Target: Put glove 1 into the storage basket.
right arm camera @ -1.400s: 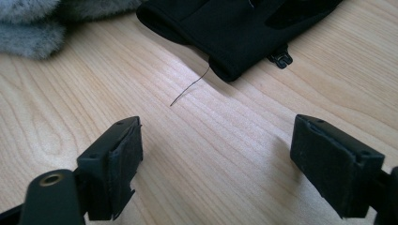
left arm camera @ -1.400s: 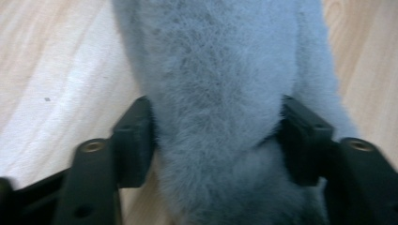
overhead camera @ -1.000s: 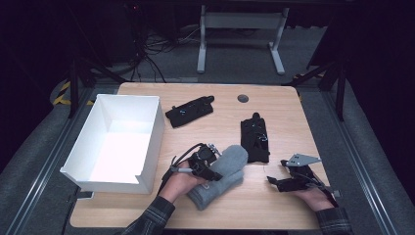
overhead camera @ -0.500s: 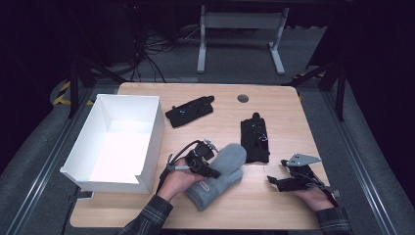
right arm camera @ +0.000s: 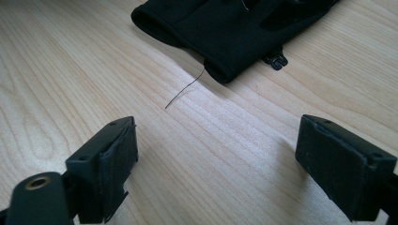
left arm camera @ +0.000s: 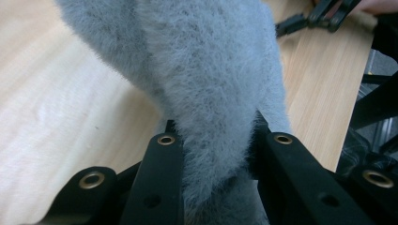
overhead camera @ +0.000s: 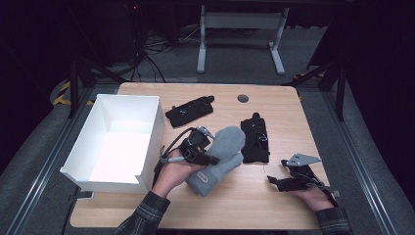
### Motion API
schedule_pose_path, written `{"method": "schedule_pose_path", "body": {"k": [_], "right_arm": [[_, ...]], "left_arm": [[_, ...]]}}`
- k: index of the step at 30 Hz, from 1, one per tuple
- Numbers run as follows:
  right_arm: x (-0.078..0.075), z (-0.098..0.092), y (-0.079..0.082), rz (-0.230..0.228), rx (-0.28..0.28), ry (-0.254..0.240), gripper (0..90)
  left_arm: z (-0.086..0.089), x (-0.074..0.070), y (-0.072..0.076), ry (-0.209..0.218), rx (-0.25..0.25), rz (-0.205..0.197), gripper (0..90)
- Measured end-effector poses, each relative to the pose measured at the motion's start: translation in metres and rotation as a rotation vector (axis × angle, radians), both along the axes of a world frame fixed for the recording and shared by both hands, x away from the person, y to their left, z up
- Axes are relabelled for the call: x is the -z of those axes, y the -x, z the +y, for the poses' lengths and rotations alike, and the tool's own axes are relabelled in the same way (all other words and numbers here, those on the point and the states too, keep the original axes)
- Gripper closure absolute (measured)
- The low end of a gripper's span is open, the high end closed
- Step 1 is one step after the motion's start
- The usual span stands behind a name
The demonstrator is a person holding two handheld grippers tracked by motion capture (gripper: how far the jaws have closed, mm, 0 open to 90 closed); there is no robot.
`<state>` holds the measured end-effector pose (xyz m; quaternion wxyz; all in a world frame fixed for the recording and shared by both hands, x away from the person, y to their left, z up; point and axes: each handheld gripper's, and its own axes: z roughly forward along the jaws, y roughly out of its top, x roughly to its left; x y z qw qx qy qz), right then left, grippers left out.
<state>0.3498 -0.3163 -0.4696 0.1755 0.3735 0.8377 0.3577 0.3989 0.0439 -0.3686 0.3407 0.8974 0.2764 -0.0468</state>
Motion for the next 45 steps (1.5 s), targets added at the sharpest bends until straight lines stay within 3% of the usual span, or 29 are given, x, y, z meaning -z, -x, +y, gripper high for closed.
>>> {"method": "schedule_pose_path", "body": {"k": [8,11,14,23,31,37,45], "right_arm": [[0.0,0.0,0.0,-0.001,0.002,0.001,13.7],[0.0,0.0,0.0,-0.001,0.003,0.0,13.8],[0.0,0.0,0.0,-0.001,0.004,-0.001,13.9],[0.0,0.0,0.0,0.001,0.007,0.0,13.9],[0.0,0.0,0.0,-0.001,0.013,-0.001,14.0],[0.0,-0.001,-0.001,-0.001,0.02,-0.001,14.0],[0.0,-0.001,-0.001,-0.001,0.023,-0.002,14.0]], "left_arm": [[0.006,-0.04,-0.001,0.01,-0.023,-0.054,76.6],[0.009,-0.048,-0.001,0.01,-0.031,-0.066,76.6],[0.018,-0.066,-0.004,0.007,-0.049,-0.084,76.6],[0.041,-0.097,-0.012,-0.002,-0.093,-0.114,76.6],[0.074,-0.124,-0.02,0.003,-0.146,-0.138,76.6],[0.106,-0.141,-0.02,0.0,-0.222,-0.165,76.6],[0.154,-0.145,-0.018,0.001,-0.321,-0.165,76.6]]}}
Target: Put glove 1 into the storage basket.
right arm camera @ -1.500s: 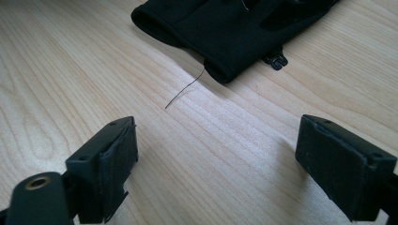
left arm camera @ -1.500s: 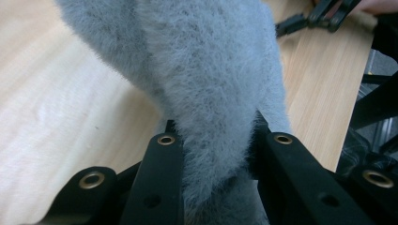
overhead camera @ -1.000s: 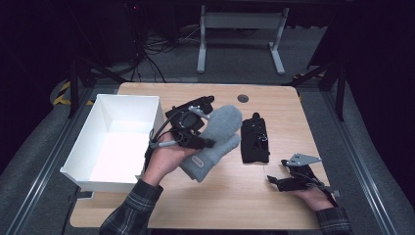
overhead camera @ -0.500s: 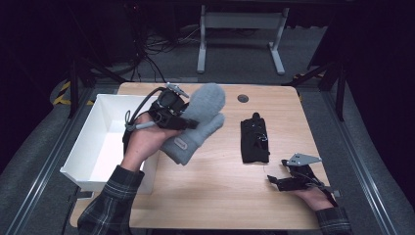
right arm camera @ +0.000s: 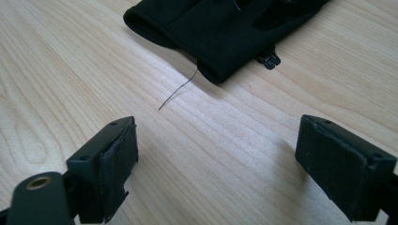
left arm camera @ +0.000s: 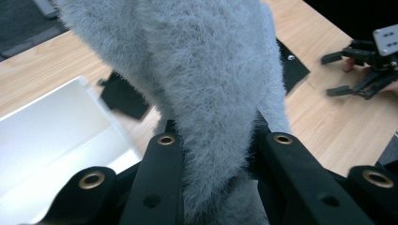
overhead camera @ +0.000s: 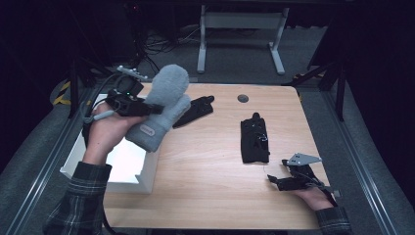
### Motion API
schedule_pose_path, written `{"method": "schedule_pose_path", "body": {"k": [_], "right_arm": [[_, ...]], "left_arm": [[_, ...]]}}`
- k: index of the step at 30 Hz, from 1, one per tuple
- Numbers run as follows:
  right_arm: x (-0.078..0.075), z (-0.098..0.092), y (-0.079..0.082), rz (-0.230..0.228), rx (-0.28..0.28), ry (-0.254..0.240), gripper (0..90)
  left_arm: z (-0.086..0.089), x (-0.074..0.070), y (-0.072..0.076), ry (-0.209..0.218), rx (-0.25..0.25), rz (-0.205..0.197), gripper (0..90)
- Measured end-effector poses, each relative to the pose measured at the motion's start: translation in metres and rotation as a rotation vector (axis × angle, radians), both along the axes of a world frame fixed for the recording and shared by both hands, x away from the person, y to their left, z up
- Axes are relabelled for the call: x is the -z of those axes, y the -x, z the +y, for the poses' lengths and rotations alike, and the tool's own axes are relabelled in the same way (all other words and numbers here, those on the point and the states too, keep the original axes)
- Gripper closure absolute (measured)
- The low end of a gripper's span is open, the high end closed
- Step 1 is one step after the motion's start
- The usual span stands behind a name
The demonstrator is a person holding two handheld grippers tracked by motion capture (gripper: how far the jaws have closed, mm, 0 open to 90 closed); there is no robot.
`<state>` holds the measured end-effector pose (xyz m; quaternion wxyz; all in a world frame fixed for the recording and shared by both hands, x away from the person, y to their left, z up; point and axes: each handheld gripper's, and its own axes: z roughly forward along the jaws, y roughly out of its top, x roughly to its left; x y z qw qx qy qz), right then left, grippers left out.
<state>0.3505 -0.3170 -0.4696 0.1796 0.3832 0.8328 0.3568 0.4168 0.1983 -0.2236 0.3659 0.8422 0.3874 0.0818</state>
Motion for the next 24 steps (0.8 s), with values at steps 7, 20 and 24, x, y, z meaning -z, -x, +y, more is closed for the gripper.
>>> {"method": "schedule_pose_path", "body": {"k": [7,20,24], "right_arm": [[0.0,0.0,0.0,0.0,0.004,0.0,14.0],[0.0,0.0,-0.001,0.0,0.007,0.0,13.9],[0.0,0.0,-0.001,0.0,0.007,0.0,14.0]], "left_arm": [[0.041,0.018,-0.001,-0.011,-0.1,0.038,76.6],[0.076,0.079,-0.006,0.004,-0.199,0.139,76.5],[0.08,0.1,-0.01,0.004,-0.215,0.178,76.5]]}}
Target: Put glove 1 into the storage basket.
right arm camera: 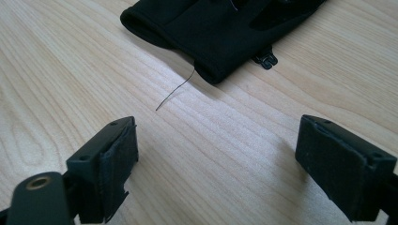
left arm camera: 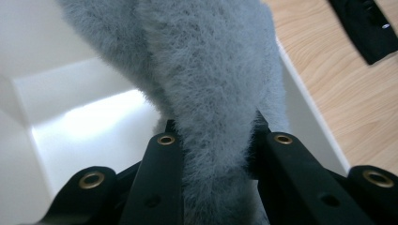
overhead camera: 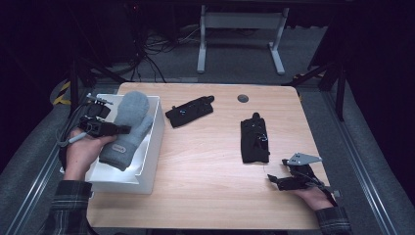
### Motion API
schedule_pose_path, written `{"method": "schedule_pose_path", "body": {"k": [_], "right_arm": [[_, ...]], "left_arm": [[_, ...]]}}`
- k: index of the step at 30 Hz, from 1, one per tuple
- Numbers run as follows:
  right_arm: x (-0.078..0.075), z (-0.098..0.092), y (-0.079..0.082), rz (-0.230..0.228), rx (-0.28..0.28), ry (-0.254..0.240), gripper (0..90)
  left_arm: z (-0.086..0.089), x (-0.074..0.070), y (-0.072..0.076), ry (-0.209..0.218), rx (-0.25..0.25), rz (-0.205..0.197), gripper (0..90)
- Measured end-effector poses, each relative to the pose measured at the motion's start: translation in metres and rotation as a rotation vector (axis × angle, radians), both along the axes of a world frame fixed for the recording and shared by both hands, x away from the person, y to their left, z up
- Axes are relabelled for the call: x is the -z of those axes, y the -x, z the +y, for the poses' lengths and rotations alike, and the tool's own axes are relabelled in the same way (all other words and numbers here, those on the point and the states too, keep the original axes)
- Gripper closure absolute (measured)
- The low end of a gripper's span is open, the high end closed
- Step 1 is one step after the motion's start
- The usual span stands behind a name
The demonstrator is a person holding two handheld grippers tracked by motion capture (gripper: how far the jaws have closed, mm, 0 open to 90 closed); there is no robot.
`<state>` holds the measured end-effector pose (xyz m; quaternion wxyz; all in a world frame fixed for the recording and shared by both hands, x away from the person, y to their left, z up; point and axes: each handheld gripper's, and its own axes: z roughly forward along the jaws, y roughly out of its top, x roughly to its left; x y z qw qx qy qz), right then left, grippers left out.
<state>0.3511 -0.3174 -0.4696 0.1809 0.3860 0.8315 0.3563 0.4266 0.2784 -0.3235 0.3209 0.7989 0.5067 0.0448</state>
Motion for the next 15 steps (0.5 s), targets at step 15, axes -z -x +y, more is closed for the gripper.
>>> {"method": "schedule_pose_path", "body": {"k": [15], "right_arm": [[0.0,0.0,0.0,0.0,0.0,0.0,14.0]], "left_arm": [[0.011,0.073,-0.022,-0.036,-0.059,0.137,74.0]]}}
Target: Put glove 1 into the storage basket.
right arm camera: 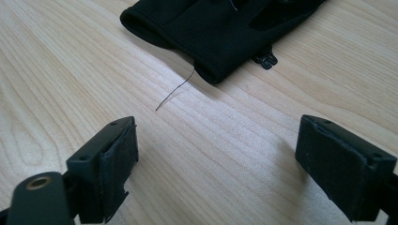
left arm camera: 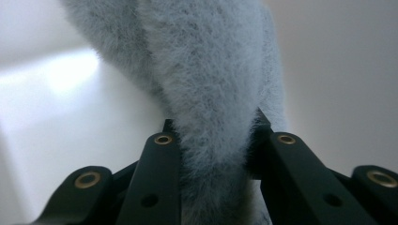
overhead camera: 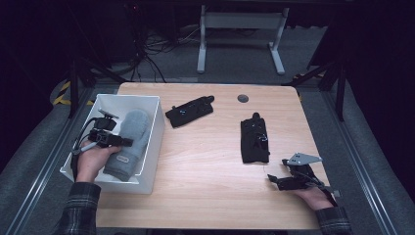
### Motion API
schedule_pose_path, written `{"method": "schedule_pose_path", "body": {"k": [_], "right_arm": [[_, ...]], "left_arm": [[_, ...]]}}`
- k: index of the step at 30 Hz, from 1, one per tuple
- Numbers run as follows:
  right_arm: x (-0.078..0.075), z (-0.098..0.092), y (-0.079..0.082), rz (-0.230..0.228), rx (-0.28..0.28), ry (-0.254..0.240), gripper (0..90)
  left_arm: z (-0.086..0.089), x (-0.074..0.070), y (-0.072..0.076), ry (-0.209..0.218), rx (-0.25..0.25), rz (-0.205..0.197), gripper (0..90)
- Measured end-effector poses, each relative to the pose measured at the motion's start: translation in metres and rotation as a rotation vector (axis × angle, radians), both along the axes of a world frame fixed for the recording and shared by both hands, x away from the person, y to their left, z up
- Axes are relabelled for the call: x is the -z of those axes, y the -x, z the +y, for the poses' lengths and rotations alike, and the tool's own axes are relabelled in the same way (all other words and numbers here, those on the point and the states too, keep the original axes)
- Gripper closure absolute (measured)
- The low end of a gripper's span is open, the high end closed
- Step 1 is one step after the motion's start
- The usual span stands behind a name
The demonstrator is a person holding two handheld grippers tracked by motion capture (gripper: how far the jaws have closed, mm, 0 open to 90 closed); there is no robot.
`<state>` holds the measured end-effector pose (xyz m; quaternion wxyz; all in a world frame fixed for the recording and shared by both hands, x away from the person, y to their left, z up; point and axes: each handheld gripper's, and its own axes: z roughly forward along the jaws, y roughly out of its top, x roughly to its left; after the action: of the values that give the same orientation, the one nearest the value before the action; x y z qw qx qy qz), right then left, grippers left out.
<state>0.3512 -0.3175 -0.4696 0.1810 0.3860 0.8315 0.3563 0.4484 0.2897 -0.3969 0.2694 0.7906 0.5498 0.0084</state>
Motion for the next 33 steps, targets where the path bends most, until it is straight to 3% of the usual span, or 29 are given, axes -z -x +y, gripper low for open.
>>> {"method": "schedule_pose_path", "body": {"k": [3,6,7,10,18,22,25,33], "right_arm": [[0.0,0.0,0.0,0.0,0.0,0.0,14.0],[0.0,0.0,0.0,0.0,0.0,0.0,14.0],[0.0,0.0,0.0,0.0,0.0,0.0,14.0],[0.0,0.0,0.0,0.0,0.0,0.0,14.0],[0.0,0.0,0.0,-0.003,-0.001,0.001,14.0],[0.0,0.0,0.0,-0.002,-0.001,0.001,14.0],[0.0,0.0,0.0,-0.002,-0.001,0.001,14.0],[0.0,0.0,0.0,-0.003,-0.001,0.001,13.9]], "left_arm": [[0.005,0.012,-0.003,-0.042,-0.004,-0.013,67.1],[0.007,0.013,-0.004,-0.047,-0.018,-0.024,60.9],[0.009,0.013,-0.004,-0.049,-0.026,-0.034,50.4],[0.01,0.008,-0.002,-0.065,-0.046,-0.053,41.1],[0.007,-0.015,0.003,-0.11,-0.069,-0.138,29.5],[0.001,-0.032,0.007,-0.073,-0.057,-0.187,27.6],[-0.003,-0.04,0.009,-0.065,-0.042,-0.199,27.1],[-0.026,-0.069,0.015,-0.014,0.032,-0.265,26.5]]}}
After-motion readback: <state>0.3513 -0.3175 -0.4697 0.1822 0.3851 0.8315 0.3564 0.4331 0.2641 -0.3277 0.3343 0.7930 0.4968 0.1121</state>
